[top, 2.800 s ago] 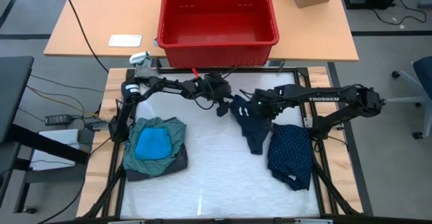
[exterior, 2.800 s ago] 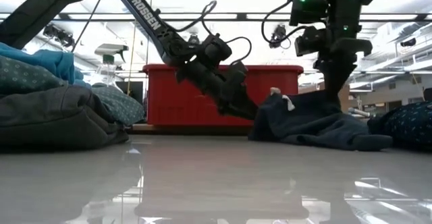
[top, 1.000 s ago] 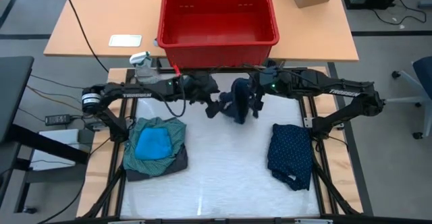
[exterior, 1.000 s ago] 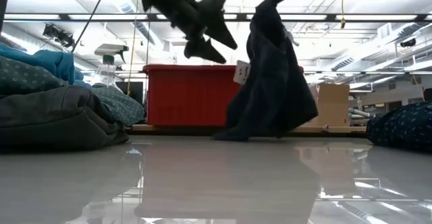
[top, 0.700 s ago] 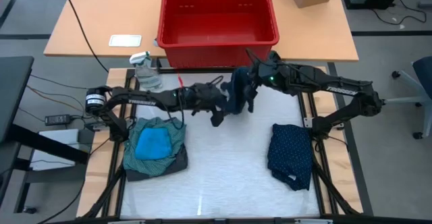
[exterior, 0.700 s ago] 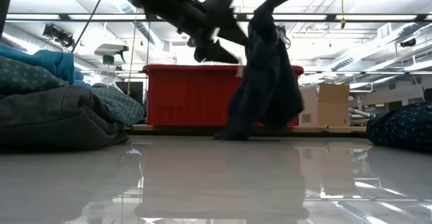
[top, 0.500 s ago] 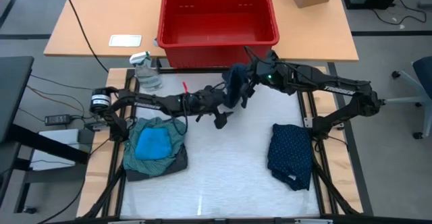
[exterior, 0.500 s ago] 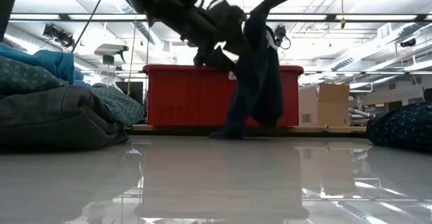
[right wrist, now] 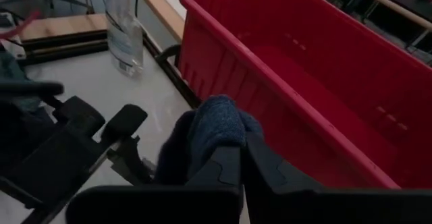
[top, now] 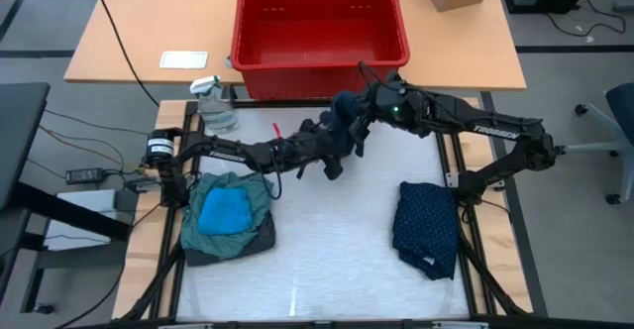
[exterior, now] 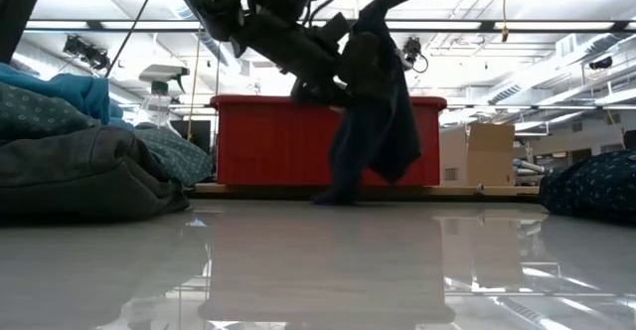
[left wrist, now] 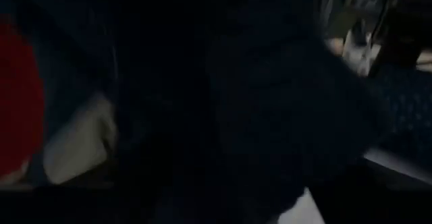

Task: Fold laundry
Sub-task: Fold the dark blue shorts

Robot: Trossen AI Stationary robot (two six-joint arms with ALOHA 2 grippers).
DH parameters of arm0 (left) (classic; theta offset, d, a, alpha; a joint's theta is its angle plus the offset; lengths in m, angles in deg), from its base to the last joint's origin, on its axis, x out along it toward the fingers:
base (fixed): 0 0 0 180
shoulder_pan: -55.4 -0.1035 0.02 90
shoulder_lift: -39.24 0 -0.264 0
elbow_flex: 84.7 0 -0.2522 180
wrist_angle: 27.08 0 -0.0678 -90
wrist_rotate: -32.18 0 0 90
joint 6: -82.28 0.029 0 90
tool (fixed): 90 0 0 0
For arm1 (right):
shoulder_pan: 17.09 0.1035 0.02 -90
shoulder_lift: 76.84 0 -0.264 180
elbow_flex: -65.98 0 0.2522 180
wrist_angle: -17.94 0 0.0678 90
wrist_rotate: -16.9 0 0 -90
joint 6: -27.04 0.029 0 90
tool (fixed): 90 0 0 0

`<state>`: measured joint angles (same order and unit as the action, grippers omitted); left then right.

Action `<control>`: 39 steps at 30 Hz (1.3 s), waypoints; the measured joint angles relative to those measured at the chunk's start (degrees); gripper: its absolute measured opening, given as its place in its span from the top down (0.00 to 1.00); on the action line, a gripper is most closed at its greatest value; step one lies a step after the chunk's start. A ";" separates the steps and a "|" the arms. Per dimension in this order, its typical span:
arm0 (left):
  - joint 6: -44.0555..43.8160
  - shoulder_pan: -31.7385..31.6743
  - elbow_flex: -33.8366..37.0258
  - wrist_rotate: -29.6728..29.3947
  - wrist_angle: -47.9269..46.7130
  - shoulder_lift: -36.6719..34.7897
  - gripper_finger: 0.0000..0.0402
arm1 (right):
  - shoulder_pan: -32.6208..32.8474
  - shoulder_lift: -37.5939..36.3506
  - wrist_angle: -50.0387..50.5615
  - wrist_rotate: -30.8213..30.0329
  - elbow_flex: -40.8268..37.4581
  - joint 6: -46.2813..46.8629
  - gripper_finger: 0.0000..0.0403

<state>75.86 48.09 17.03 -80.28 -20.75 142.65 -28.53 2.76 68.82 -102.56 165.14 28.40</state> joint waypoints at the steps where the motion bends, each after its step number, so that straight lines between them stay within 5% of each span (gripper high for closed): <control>1: 1.36 0.00 0.00 -0.15 1.69 0.00 0.24 | -0.19 -0.01 -0.18 0.43 0.00 0.00 0.98; 5: 5.98 0.97 -0.55 -2.08 6.36 -1.02 0.52 | -0.77 -0.01 0.05 0.96 0.00 -0.59 0.98; 10: 10.36 2.75 -3.12 -4.23 -3.87 -6.82 0.94 | -3.07 -0.01 6.27 -2.53 0.00 -3.85 0.98; 13: 11.41 4.07 -6.03 -4.48 -18.46 -13.04 0.96 | -6.25 -0.09 11.94 -0.20 -1.34 -6.25 0.98; 16: 10.24 5.47 -10.30 -2.90 -33.15 -20.02 0.96 | -8.54 0.02 20.12 13.04 -2.05 -7.21 0.98; 20: 4.40 5.55 -15.35 8.05 -45.98 -26.11 0.96 | -8.50 -0.54 29.26 30.67 -2.05 -4.38 0.98; 26: -13.62 6.87 -16.59 21.90 -52.74 -27.43 0.96 | -3.82 -4.65 33.64 45.12 -1.97 -0.52 0.98; 33: -23.28 3.47 -9.52 11.78 -53.53 -21.58 0.96 | -6.89 -0.48 21.53 44.15 -6.01 -11.75 0.98; 39: -28.28 -8.65 -1.94 9.55 -52.64 -12.61 0.95 | -15.81 10.70 3.56 33.63 -11.48 -10.74 0.94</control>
<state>47.59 39.44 15.09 -70.73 -73.39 130.04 -44.33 13.46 72.38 -68.93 153.67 17.66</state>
